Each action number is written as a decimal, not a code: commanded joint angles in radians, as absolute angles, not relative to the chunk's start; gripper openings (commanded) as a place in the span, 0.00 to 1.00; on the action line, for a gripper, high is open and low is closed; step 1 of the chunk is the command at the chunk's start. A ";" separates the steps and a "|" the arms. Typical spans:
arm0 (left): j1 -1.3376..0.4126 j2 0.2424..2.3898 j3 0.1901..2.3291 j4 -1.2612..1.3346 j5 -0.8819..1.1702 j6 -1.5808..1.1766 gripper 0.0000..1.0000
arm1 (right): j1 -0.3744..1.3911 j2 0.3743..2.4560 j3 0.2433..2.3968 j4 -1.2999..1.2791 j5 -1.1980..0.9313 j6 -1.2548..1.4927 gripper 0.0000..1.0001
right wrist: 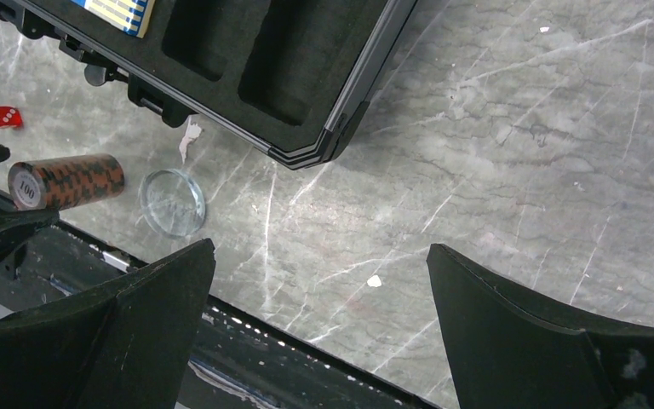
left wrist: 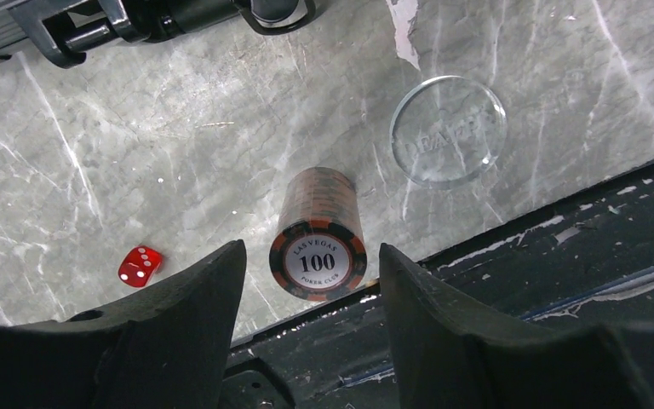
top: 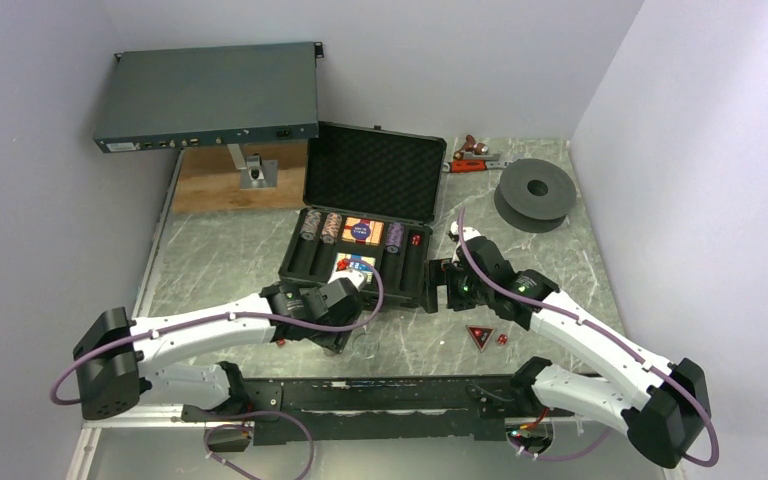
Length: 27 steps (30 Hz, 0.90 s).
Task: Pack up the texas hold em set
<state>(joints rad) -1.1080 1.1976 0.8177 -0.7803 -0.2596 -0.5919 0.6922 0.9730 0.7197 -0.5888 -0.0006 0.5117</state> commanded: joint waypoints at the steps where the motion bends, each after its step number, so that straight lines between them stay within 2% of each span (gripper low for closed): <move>1: -1.115 1.228 0.811 -0.760 -0.272 -0.624 0.64 | 0.698 0.956 0.716 -0.558 0.015 0.499 1.00; 4: -1.115 1.250 0.818 -0.793 -0.286 -0.643 0.63 | 0.698 0.961 0.718 -0.561 0.016 0.499 1.00; 9: -1.115 1.264 0.815 -0.808 -0.280 -0.660 0.55 | 0.698 0.958 0.715 -0.561 0.018 0.498 1.00; 13: -1.115 1.281 0.818 -0.805 -0.244 -0.667 0.57 | 0.698 0.955 0.714 -0.566 0.024 0.502 1.00; 15: -1.116 1.289 0.819 -0.811 -0.243 -0.674 0.55 | 0.698 0.951 0.713 -0.565 0.023 0.502 1.00; 18: -1.115 1.287 0.808 -0.802 -0.238 -0.677 0.44 | 0.698 0.948 0.712 -0.566 0.026 0.503 1.00; 21: -1.116 1.278 0.806 -0.798 -0.240 -0.680 0.15 | 0.698 0.945 0.708 -0.563 0.026 0.505 1.00; 23: -1.116 1.262 0.813 -0.808 -0.254 -0.686 0.04 | 0.698 0.946 0.707 -0.561 0.028 0.504 1.00; 24: -1.116 1.252 0.818 -0.813 -0.259 -0.686 0.00 | 0.698 0.948 0.708 -0.563 0.026 0.503 1.00; 27: -1.116 1.226 0.836 -0.816 -0.254 -0.666 0.00 | 0.698 0.945 0.713 -0.564 0.025 0.501 1.00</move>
